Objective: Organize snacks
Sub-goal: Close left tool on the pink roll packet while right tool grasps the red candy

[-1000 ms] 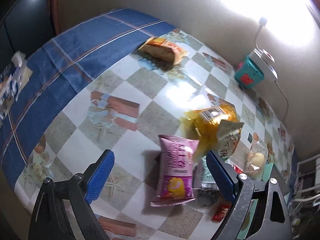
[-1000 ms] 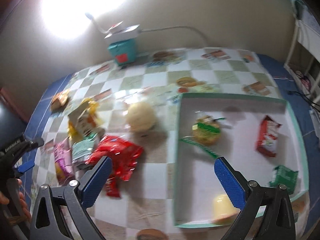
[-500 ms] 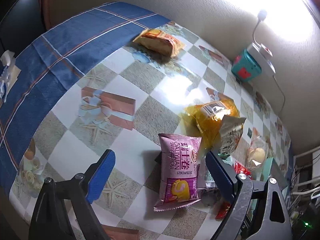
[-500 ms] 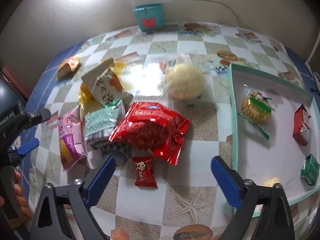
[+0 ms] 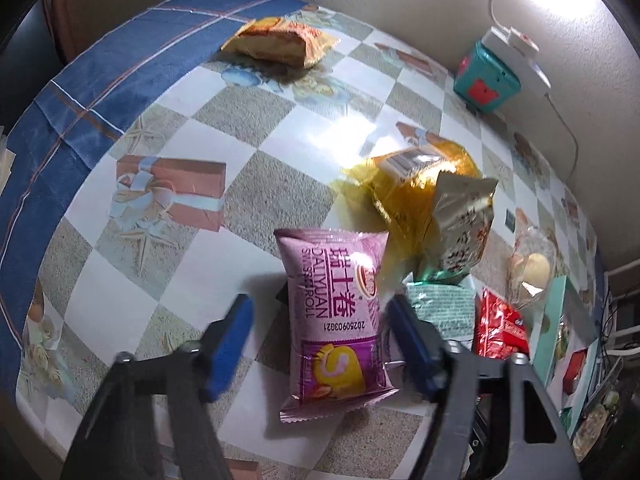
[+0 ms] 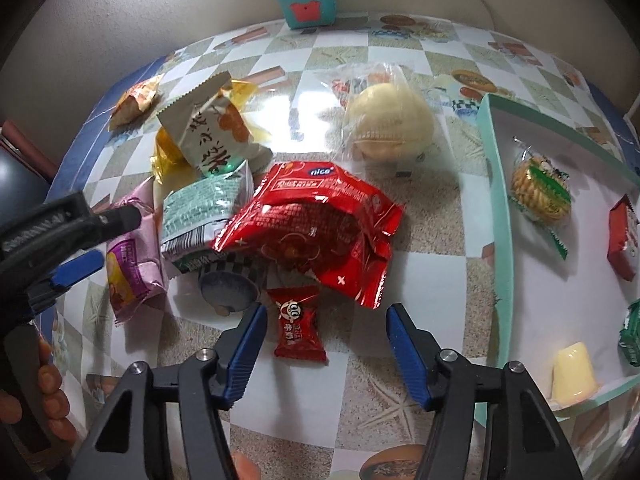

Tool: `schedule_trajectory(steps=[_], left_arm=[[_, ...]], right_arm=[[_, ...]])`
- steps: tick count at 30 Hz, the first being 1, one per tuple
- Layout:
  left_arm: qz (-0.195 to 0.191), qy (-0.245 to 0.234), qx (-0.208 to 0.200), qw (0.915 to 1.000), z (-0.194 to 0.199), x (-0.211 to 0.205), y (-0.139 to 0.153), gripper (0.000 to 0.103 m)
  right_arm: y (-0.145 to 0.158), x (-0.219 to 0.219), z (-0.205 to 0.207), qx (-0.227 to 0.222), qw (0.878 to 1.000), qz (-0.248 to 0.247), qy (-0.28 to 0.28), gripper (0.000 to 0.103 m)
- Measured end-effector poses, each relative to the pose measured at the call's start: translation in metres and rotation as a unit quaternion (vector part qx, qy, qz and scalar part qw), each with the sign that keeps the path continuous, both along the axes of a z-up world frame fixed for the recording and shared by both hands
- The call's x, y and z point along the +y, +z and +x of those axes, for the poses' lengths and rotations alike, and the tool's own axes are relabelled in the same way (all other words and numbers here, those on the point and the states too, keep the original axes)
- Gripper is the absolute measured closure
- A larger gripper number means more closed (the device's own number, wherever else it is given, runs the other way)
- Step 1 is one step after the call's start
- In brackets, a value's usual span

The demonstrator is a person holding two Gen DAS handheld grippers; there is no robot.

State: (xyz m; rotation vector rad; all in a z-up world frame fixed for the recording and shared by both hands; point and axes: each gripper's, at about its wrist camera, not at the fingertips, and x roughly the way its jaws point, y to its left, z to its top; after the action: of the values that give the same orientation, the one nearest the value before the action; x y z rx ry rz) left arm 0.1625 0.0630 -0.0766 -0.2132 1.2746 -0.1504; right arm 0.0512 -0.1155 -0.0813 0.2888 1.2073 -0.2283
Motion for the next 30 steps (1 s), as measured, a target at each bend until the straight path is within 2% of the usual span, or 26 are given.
schedule_trajectory(steps=[3,5,10,16,30], left_arm=[[-0.006,-0.001,0.007,1.0,0.0,-0.002,-0.004,0.037],[-0.006,-0.003,0.008,0.9999,0.0,-0.004,-0.005,0.043],[-0.011,-0.004,0.013,0.9998,-0.001,-0.003,-0.006,0.056],[-0.004,-0.011,0.011,0.9999,0.0,-0.008,-0.004,0.061],[-0.003,-0.023,0.011,0.9997,0.002,-0.011,0.001,0.064]], right_arm=[[-0.002,0.003,0.001,0.001,1.0,0.002,0.007,0.048],[-0.004,0.006,0.002,0.001,1.0,0.001,0.012,0.049],[-0.004,0.018,0.006,-0.002,0.999,-0.007,0.032,0.065],[-0.006,0.024,0.008,-0.003,0.999,-0.011,0.044,0.079],[0.004,0.019,0.004,-0.007,0.999,0.001,0.045,0.082]])
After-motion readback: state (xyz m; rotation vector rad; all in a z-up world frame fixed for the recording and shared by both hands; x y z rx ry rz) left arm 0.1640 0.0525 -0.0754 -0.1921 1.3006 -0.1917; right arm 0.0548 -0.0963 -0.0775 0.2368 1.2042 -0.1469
